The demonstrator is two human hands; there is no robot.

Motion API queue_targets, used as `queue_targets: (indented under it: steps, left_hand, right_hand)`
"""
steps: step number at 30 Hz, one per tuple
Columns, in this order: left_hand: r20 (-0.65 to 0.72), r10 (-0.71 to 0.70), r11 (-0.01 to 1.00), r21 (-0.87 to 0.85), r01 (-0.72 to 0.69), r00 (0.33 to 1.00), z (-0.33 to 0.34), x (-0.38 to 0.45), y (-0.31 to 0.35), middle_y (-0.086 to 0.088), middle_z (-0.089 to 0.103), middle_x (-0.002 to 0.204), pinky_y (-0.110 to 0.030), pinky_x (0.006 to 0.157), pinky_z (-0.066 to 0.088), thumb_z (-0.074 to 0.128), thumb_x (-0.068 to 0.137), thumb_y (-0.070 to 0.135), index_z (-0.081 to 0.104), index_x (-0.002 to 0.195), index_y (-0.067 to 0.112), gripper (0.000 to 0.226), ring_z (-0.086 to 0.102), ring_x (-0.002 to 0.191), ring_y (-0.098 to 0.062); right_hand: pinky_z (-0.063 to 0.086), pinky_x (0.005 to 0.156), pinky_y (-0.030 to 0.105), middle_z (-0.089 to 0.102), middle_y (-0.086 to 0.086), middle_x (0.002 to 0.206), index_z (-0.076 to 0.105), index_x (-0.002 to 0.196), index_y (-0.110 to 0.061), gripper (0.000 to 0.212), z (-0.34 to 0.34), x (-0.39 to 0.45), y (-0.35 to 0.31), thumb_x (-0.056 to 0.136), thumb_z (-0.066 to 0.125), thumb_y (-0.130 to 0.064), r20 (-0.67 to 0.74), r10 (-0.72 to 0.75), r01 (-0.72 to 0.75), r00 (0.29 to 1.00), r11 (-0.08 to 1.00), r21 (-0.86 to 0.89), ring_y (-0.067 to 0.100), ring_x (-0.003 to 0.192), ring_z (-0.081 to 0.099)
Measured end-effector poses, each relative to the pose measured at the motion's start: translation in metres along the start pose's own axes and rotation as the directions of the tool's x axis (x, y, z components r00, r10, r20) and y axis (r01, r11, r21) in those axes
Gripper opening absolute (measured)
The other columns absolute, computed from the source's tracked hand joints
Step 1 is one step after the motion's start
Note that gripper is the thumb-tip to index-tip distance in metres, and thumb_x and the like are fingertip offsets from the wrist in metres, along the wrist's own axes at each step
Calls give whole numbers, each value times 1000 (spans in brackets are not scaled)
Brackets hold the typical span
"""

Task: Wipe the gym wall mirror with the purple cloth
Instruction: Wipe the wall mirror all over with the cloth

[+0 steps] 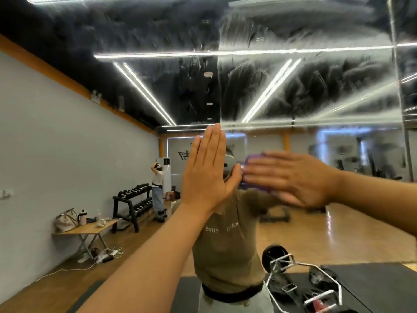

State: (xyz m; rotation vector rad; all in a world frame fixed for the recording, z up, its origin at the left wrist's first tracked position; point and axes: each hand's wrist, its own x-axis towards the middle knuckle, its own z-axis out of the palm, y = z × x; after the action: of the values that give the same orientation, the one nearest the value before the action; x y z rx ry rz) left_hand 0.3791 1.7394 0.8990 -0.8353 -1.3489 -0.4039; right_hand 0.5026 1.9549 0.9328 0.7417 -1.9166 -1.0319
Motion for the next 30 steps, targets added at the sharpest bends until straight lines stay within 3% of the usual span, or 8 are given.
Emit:
queue_targets:
  steps: [2,4,8,14,22,25,27,30]
  left_hand:
    - [5,-1,1000,16,1,1000,1,0,-1,-18,23,164,-35,127,3,27,104,54,28,155,-3,77,18,153,-28]
    - [2,1,1000,24,-1,1000,1,0,-1,-18,25,164,-36,127,5,28,105,52,29,155,-2,74,20,153,-29]
    - [-27,2,1000,7,-2,1000,0,1,0,-20,29,162,-36,127,7,24,107,52,33,153,-3,72,23,151,-30]
    - [-29,-24,1000,-7,24,999,0,-1,1,-20,28,162,-42,126,14,42,104,42,31,153,-4,68,21,152,-30]
    - [102,-179,984,19,178,979,-4,-4,27,-12,7,169,-46,127,5,33,102,49,13,160,3,76,5,156,-25]
    - [123,-212,976,77,203,969,2,-8,39,-11,2,169,-47,126,1,26,104,48,10,161,5,73,1,156,-24]
    - [126,-237,970,91,227,963,6,-9,43,-11,2,169,-46,126,-1,25,104,45,9,161,5,71,1,156,-23]
    - [110,-253,966,81,245,961,7,-9,47,-11,3,169,-42,126,-4,27,104,42,10,160,4,70,2,156,-23]
  right_hand:
    - [8,126,36,34,8,161,38,154,-13,56,-14,14,33,102,34,-32,-123,253,-257,960,966,-15,25,152,25]
    - [6,125,32,32,11,162,35,155,-9,58,-21,25,52,101,33,-31,-258,488,-504,834,864,3,29,151,28]
    - [6,126,35,31,13,163,34,155,-7,59,-7,38,25,100,34,-28,-360,678,-673,641,722,160,29,152,23]
    - [19,123,48,26,4,166,33,157,-15,60,22,-42,-72,100,42,-29,-91,232,-234,968,972,-10,26,154,21]
    - [14,126,40,28,-1,165,38,155,-18,54,9,-60,-12,103,32,-31,79,-206,206,975,978,3,17,154,20]
    - [11,126,37,34,7,161,41,153,-15,53,-10,-47,41,102,35,-30,-83,97,-100,992,994,-34,23,152,25]
    - [7,125,32,37,11,159,42,152,-11,56,-23,-39,73,99,36,-29,-203,387,-394,899,919,6,28,150,30]
    - [7,124,33,35,14,160,38,153,-7,59,-23,-29,75,99,34,-28,-315,609,-611,728,785,107,31,149,29]
